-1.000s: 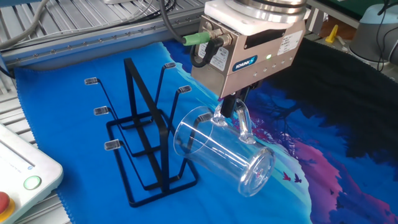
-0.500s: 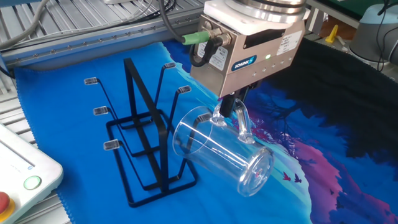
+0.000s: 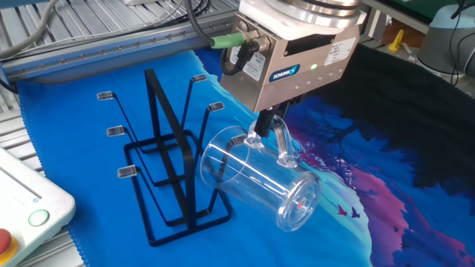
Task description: Put the cup on the cup rack
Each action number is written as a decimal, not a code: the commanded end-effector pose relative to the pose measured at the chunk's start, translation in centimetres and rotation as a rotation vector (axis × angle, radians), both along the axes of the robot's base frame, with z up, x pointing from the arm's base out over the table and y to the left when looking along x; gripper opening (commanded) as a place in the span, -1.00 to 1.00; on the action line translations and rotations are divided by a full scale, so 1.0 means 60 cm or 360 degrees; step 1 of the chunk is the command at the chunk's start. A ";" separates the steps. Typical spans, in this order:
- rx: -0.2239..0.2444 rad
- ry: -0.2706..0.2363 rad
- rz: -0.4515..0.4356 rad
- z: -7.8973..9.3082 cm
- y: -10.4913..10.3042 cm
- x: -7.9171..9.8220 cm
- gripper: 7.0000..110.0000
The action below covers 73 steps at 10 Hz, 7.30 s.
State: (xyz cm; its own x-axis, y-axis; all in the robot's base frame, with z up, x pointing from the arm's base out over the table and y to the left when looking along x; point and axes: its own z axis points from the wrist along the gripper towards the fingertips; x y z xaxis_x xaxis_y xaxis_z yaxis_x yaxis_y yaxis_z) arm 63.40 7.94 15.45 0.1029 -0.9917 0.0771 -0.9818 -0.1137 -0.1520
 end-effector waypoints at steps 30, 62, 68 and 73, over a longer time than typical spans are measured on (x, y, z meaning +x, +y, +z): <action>0.0096 -0.0095 -0.0066 0.006 0.020 0.024 -1.00; 0.0213 -0.0149 -0.0119 0.005 -0.012 0.048 -1.00; 0.0201 -0.0113 -0.0161 0.000 -0.015 0.041 -1.00; 0.0171 -0.0087 -0.0101 -0.001 -0.019 0.034 -1.00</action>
State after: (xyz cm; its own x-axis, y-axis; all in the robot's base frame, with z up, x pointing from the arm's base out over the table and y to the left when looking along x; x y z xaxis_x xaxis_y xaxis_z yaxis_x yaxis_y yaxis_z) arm 65.56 6.70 15.28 0.0317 -0.9993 -0.0198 -0.9754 -0.0266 -0.2187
